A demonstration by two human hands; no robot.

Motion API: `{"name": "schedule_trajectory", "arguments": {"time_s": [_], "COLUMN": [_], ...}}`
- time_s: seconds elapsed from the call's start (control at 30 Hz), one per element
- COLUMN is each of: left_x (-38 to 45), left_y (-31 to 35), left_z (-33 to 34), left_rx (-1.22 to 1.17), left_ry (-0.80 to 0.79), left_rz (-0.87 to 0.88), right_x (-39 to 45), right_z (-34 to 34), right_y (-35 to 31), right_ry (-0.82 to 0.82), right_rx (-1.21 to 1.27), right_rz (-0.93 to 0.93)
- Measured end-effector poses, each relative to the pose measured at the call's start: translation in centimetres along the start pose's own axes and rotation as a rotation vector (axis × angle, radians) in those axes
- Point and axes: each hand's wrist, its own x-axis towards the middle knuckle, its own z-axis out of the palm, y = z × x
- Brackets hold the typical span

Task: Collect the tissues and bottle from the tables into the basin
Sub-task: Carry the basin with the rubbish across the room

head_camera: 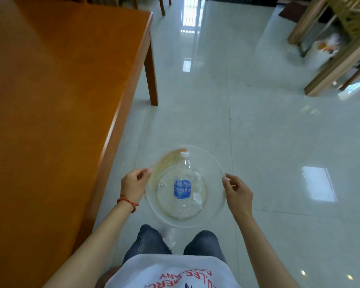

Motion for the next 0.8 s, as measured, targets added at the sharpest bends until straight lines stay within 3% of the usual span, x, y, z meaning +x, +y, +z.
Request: {"name": "schedule_trajectory", "arguments": {"time_s": [0.33, 0.8], "left_x": [15.3, 35.2], "left_y": [7.6, 15.7], "left_z": [5.2, 9.7], "left_rx": [-0.012, -0.021], "left_ry": [0.038, 0.09], "left_rz": [0.006, -0.076], "right_x": [16.3, 39.0], "right_z": [2.0, 6.5], "right_y": [-6.4, -16.4], "right_ry": [0.007, -0.117], "right_rx": [-0.006, -0.055], "right_rz": [-0.032, -0.065]}}
